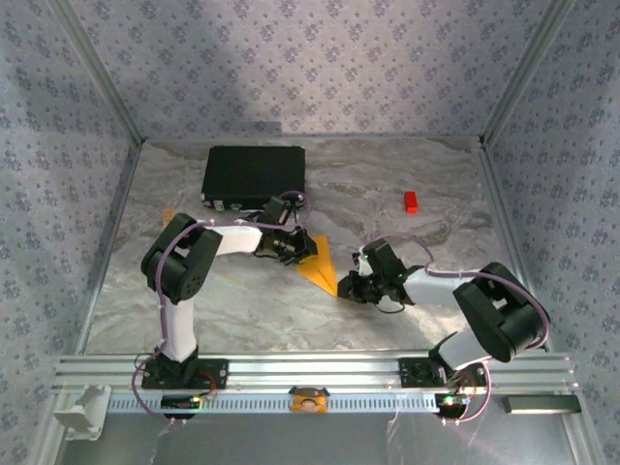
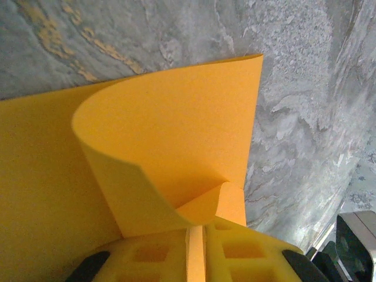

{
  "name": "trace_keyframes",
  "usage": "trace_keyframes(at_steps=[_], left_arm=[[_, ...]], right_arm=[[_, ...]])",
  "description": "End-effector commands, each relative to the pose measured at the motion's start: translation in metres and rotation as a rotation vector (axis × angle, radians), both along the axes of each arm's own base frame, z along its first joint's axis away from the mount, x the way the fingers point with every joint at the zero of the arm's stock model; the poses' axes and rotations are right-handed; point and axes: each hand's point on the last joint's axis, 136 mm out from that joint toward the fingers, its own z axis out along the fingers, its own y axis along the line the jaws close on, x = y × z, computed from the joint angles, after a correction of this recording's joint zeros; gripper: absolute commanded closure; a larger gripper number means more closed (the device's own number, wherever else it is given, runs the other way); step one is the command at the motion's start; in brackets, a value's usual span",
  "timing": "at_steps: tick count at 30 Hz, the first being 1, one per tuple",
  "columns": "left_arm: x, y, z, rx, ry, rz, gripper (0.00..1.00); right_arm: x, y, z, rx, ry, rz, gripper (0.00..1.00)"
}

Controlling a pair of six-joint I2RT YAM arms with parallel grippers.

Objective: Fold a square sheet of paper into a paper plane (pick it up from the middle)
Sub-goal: Fourth fold the wing at the center of the table.

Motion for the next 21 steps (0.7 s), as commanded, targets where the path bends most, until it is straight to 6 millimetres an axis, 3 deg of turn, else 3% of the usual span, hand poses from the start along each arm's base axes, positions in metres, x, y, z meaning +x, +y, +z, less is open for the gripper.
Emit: trace_keyframes(at_steps=[1,12,16,21], left_arm=[[-0.003,0.023,-0.029,0.101,0.027,0.041,0.86],[-0.007,0.019,-0.029,0.094,0.028,0.027,0.86],[-0.013,0.016,-0.03,0.092,0.025,0.008,0.86],[-0.017,0.014,-0.031,0.09,0.027,-0.006,0.86]], right_arm=[[-0.058,-0.041,-0.041,-0.191,0.223,0.001,0.86],[-0.055,-0.041,-0.036,-0.206,0.207,-0.006,0.92],[-0.031,-0.034,-0.003,-0.164,0.088,-0.046,0.88],[0.003,-0.013,0.042,-0.012,-0.062,-0.044,0.9]])
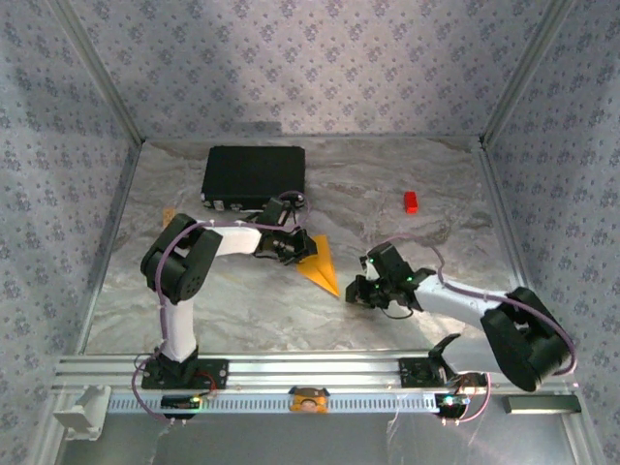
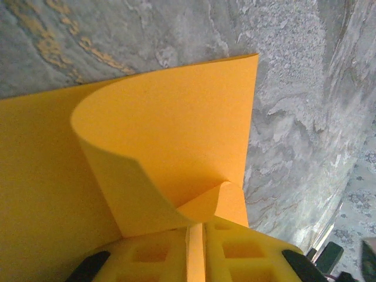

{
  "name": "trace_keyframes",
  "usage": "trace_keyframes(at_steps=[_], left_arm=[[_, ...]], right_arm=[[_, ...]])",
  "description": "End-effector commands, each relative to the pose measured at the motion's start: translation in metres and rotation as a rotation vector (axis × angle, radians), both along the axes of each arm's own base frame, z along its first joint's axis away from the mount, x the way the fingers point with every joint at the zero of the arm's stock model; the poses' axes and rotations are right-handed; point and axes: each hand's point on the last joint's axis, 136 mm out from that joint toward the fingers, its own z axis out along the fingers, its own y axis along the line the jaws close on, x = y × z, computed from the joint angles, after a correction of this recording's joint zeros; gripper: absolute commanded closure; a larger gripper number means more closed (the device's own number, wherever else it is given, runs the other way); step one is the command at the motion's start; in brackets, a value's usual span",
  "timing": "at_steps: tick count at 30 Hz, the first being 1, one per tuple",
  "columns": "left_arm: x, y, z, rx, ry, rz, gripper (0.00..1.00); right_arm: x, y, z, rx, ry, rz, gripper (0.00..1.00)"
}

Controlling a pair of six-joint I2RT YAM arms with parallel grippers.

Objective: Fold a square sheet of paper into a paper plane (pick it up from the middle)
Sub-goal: Fourth fold the wing at the center of the table.

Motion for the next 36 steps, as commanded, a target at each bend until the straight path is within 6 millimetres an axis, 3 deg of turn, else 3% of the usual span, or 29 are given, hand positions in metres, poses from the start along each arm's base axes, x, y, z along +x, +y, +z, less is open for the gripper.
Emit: trace_keyframes(at_steps=[1,3,8,15,20,26,36], left_arm=[[-0.016,0.017,-0.031,0.103,0.047,0.004,0.86],[-0.016,0.016,-0.031,0.104,0.049,0.002,0.86],[-0.017,0.016,-0.031,0.107,0.05,-0.001,0.86],[-0.018,0.017,-0.032,0.112,0.049,-0.001,0.86],[-0.019,0.019,-0.032,0.12,0.049,0.001,0.86],[-0.018,0.021,-0.032,0.127,0.048,0.005,0.86],[-0.017,0.026,-0.036,0.139,0.055,0.022,0.87]], right_arm=[[0.018,0.013,0.023,0.069,-0.045,0.01,0.91],[0.026,0.026,0.029,0.11,-0.048,0.039,0.94],[0.044,0.055,0.02,0.152,-0.006,0.092,0.97],[0.062,0.064,0.003,0.097,0.019,0.105,0.97],[0.054,0.054,-0.017,0.04,0.075,0.101,0.97],[0.029,0.039,-0.04,0.037,0.139,0.077,0.97],[0.009,0.026,-0.039,0.048,0.143,0.062,0.96]])
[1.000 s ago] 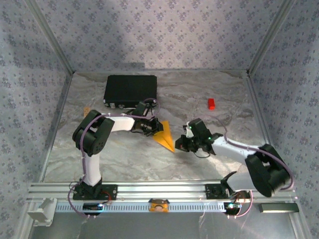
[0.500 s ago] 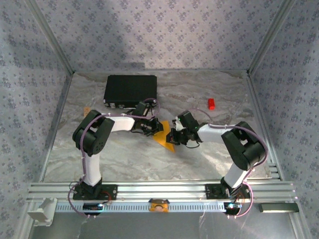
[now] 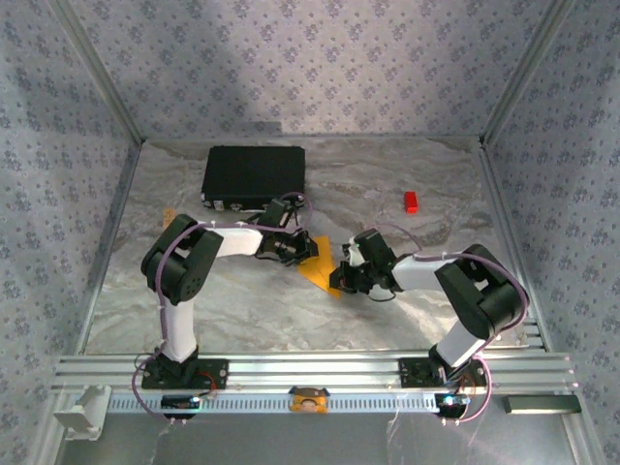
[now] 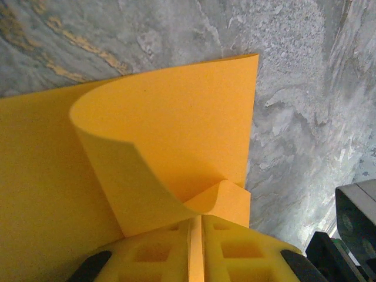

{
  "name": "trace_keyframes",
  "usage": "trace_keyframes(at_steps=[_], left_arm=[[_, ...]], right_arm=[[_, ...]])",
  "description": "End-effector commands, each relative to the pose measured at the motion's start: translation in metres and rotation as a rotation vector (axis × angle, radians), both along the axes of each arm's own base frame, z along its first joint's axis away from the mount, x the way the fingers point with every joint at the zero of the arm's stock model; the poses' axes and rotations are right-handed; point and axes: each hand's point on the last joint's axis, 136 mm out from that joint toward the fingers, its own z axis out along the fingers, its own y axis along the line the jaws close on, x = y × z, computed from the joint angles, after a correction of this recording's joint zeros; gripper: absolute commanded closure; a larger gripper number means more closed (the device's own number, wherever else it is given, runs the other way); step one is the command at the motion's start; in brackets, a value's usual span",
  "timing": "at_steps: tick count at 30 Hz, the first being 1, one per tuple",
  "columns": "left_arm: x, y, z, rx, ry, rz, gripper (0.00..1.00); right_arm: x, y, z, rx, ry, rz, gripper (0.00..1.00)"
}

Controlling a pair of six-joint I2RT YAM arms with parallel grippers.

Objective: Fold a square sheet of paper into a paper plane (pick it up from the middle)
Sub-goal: Fourth fold the wing at the center of the table.

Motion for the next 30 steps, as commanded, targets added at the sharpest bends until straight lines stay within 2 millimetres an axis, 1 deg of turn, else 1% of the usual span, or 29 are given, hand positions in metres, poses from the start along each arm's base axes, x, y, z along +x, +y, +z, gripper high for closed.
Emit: trace_keyframes(at_steps=[1,5,10,12,13,17,19,21,23,26,30], left_arm=[[-0.015,0.028,-0.036,0.134,0.073,0.039,0.87],[-0.014,0.031,-0.038,0.136,0.078,0.049,0.87],[-0.014,0.03,-0.037,0.124,0.078,0.05,0.87],[-0.015,0.029,-0.036,0.121,0.078,0.048,0.87],[-0.015,0.029,-0.036,0.12,0.077,0.045,0.87],[-0.018,0.025,-0.036,0.113,0.078,0.028,0.87],[-0.019,0.024,-0.037,0.114,0.08,0.024,0.86],[-0.019,0.023,-0.036,0.112,0.078,0.023,0.87],[-0.019,0.024,-0.036,0.115,0.076,0.026,0.87],[-0.02,0.023,-0.037,0.117,0.078,0.025,0.87],[-0.019,0.023,-0.037,0.116,0.078,0.025,0.86]], right_arm=[[-0.029,-0.018,-0.018,-0.059,0.113,-0.006,0.96],[-0.04,-0.026,-0.019,-0.066,0.123,-0.016,0.95],[-0.057,-0.04,-0.024,-0.09,0.141,-0.037,0.95],[-0.058,-0.041,-0.02,-0.085,0.132,-0.046,0.95],[-0.055,-0.04,-0.015,-0.076,0.121,-0.051,0.95],[-0.032,-0.021,0.026,-0.008,0.021,-0.028,0.95],[-0.021,-0.015,0.034,-0.015,-0.002,-0.004,0.95],[-0.008,-0.009,0.036,-0.022,-0.002,0.004,0.96],[0.005,0.001,0.035,-0.007,-0.015,-0.002,0.96],[0.02,0.017,0.032,0.002,-0.004,0.015,0.96],[0.032,0.019,0.016,-0.055,0.003,0.008,0.96]])
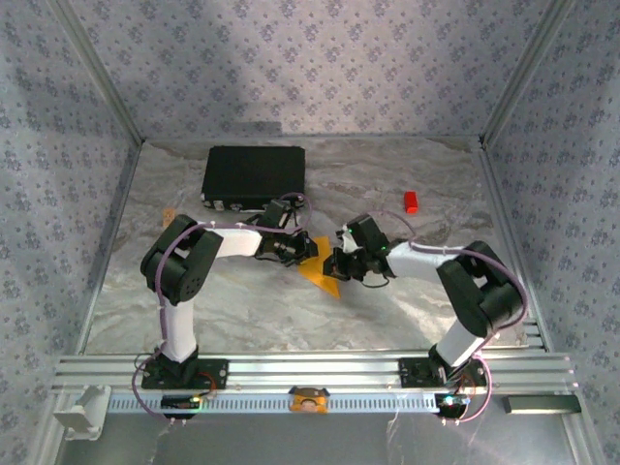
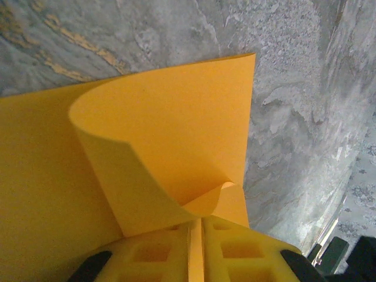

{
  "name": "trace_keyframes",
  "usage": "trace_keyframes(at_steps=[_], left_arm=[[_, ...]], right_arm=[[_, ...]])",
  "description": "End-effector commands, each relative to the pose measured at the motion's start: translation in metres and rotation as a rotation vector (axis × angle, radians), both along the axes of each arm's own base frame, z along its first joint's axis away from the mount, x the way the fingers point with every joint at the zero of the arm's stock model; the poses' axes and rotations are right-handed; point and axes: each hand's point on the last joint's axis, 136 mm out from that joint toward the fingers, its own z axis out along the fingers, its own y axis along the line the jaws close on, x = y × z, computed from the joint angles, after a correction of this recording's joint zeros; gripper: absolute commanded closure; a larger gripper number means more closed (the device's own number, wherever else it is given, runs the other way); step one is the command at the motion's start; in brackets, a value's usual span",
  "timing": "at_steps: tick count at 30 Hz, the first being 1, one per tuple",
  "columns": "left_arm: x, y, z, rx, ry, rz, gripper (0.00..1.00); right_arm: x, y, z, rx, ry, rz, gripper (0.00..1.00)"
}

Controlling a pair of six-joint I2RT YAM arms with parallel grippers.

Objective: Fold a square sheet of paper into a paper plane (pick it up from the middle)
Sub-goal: Fourth fold the wing at the center of the table.

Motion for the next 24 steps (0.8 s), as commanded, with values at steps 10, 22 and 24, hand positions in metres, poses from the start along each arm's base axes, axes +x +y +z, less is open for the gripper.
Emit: trace_keyframes(at_steps=[10,22,24], left_arm=[[-0.015,0.023,-0.034,0.128,0.076,0.027,0.86],[0.001,0.002,0.025,0.053,-0.077,-0.022,0.81],[-0.004,-0.002,0.03,0.037,-0.081,-0.03,0.81]], right_arm=[[-0.025,-0.027,-0.053,-0.062,0.112,-0.063,0.96],[-0.032,-0.031,-0.056,-0.034,0.133,-0.08,1.0],[-0.032,-0.034,-0.061,-0.047,0.149,-0.095,1.0]])
